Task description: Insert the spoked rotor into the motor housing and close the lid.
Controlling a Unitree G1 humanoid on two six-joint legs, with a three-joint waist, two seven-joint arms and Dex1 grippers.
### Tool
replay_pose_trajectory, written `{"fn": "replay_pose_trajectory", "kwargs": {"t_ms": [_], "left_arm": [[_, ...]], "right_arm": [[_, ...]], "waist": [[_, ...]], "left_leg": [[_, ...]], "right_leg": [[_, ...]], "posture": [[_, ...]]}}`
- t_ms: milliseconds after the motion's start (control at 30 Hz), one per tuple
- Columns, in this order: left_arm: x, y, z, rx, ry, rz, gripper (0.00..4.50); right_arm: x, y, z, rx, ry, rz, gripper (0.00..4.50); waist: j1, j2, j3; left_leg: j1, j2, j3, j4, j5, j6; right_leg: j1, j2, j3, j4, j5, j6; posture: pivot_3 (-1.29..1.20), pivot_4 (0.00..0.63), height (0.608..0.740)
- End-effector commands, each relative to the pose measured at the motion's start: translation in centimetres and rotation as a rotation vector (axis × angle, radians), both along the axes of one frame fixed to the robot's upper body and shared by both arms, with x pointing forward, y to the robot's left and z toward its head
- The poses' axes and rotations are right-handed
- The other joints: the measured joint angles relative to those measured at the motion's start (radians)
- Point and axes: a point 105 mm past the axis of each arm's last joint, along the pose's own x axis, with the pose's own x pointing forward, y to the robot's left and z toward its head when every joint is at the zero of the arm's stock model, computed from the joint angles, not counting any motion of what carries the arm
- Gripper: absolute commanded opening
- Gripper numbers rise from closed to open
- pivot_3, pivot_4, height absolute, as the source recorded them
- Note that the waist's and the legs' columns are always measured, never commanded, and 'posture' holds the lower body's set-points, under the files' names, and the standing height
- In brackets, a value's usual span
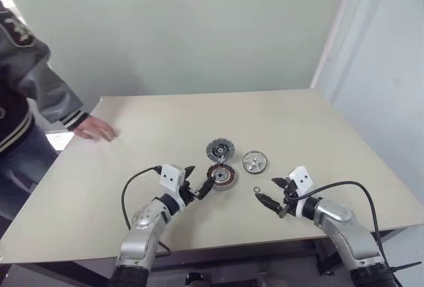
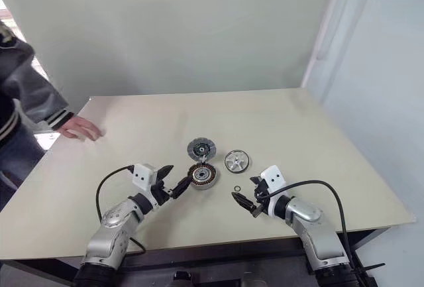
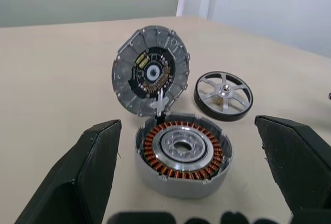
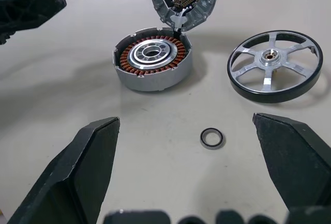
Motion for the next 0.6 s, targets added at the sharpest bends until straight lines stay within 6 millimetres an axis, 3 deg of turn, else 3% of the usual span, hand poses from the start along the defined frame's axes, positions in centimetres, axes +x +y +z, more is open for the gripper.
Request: {"fn": "replay_pose_trajectory", "kwargs": {"t_ms": [33, 600], "left_arm": [[0.4, -0.3, 1.4, -0.006, -0.055, -0.014, 4.43], [-0.9, 0.5, 0.8, 0.011, -0.043, -0.023, 4.43]], "right_arm": [[0.5, -0.3, 1.5, 0.008, -0.064, -0.010, 4.50], [1.1, -0.2, 2.3, 0.047, -0.065, -0.066, 4.50]], "waist": [[0.000, 0.000, 0.000], [0.000, 0.000, 0.000]], "left_leg": [[0.000, 0.000, 0.000, 0.000, 0.000, 0.000], [0.000, 0.000, 0.000, 0.000, 0.000, 0.000]], "right_leg": [[0.000, 0.000, 0.000, 0.000, 0.000, 0.000], [0.000, 0.000, 0.000, 0.000, 0.000, 0.000]], "posture": [[0.00, 0.000, 0.740], [0.00, 0.000, 0.740]]}}
